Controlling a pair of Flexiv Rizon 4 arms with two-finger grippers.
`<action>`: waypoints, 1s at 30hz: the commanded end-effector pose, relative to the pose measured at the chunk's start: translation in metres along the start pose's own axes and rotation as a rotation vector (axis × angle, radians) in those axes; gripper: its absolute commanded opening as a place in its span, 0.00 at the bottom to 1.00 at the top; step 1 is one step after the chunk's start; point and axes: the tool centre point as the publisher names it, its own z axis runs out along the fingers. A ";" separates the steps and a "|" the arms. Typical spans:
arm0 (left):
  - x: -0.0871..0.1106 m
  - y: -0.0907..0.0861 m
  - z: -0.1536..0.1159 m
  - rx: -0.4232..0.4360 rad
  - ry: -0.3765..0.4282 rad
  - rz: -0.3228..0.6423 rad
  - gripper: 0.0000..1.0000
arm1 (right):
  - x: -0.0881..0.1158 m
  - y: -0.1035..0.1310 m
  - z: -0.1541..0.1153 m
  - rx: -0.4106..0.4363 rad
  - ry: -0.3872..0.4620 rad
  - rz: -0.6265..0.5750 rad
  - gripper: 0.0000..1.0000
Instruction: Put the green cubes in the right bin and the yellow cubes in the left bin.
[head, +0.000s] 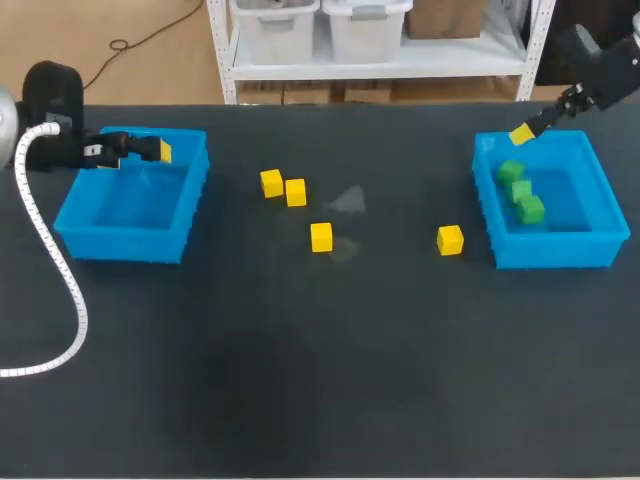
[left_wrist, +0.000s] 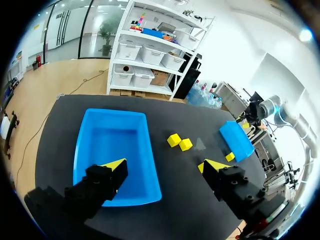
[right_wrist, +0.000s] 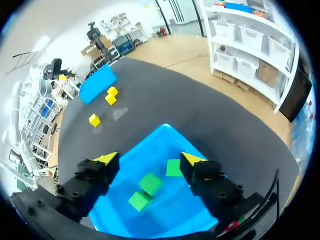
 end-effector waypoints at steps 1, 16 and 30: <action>0.001 0.002 0.000 0.011 -0.006 0.002 1.00 | 0.005 0.002 -0.001 0.003 -0.120 -0.002 1.00; 0.005 0.009 0.002 -0.054 0.103 -0.027 1.00 | 0.005 0.002 -0.001 0.003 -0.120 -0.002 1.00; -0.055 -0.050 0.063 -0.085 0.494 0.316 1.00 | 0.005 0.002 -0.001 0.003 -0.120 -0.002 1.00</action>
